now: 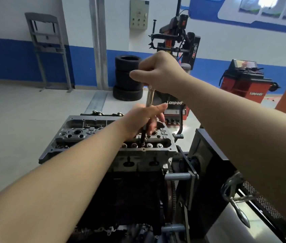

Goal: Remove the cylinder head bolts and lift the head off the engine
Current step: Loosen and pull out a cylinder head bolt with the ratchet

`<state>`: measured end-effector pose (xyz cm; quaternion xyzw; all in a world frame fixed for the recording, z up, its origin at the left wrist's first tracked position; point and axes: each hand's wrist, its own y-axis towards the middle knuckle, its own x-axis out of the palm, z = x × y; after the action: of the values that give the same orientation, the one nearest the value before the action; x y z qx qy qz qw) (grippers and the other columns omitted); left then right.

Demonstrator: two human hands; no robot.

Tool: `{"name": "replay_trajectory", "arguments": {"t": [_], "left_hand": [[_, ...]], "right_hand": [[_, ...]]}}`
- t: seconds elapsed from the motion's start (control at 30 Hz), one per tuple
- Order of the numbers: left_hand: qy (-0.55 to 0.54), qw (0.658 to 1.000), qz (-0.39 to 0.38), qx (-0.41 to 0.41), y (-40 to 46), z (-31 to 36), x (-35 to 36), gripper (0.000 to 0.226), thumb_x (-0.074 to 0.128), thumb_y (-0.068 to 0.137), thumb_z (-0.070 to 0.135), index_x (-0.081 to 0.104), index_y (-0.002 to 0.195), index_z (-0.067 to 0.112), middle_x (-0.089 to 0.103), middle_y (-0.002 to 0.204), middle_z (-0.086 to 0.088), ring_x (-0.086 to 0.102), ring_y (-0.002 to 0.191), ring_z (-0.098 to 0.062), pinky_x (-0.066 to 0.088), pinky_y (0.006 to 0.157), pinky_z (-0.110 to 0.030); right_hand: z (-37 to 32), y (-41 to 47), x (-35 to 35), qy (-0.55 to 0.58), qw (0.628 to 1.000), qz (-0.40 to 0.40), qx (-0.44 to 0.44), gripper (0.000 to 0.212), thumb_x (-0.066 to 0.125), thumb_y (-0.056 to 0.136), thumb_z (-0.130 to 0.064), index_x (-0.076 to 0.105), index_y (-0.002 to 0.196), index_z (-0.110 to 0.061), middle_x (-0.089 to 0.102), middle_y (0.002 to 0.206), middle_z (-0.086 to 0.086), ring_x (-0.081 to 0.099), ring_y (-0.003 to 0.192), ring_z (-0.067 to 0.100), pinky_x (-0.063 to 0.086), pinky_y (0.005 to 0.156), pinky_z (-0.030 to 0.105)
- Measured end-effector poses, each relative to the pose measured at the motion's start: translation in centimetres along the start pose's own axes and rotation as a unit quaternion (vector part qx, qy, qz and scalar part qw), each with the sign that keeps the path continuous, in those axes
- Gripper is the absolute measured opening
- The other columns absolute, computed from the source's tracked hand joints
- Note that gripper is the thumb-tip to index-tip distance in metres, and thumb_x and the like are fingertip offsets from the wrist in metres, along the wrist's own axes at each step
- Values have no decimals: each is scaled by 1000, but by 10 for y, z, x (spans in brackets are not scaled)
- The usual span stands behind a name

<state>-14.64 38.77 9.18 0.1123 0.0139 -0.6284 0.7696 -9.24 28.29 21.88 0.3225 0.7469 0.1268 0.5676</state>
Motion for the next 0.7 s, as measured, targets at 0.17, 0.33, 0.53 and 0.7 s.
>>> {"name": "replay_trajectory", "arguments": {"t": [0.17, 0.33, 0.53, 0.7], "left_hand": [[41, 944, 328, -23, 4, 4, 46, 52, 55, 106, 44, 51, 60, 19, 45, 45, 10, 41, 44, -14, 33, 53, -29], [-66, 882, 466, -18, 6, 1, 62, 26, 44, 86, 36, 53, 65, 22, 63, 65, 3, 54, 62, -19, 42, 53, -25], [-59, 998, -5, 28, 0, 1, -9, 38, 65, 101, 47, 72, 79, 17, 67, 69, -9, 64, 64, -22, 57, 62, -30], [-3, 964, 266, 11, 7, 3, 33, 45, 53, 105, 36, 55, 63, 18, 45, 43, 7, 41, 46, -19, 35, 48, -27]], "right_hand": [[-10, 8, 14, -223, 970, 72, 61, 36, 54, 93, -34, 48, 62, -16, 46, 61, -3, 43, 54, 19, 30, 52, 27], [-33, 7, 26, -385, 920, 70, 19, 37, 57, 89, -38, 35, 65, -21, 41, 66, 0, 34, 54, 20, 21, 51, 27], [-16, 5, 6, -82, 996, -2, -24, 43, 60, 94, -49, 72, 67, -18, 58, 50, -10, 50, 49, 5, 44, 52, 30], [-17, 12, 14, -193, 978, 64, 46, 35, 56, 91, -32, 46, 61, -17, 46, 60, -1, 42, 54, 20, 31, 51, 31]]}}
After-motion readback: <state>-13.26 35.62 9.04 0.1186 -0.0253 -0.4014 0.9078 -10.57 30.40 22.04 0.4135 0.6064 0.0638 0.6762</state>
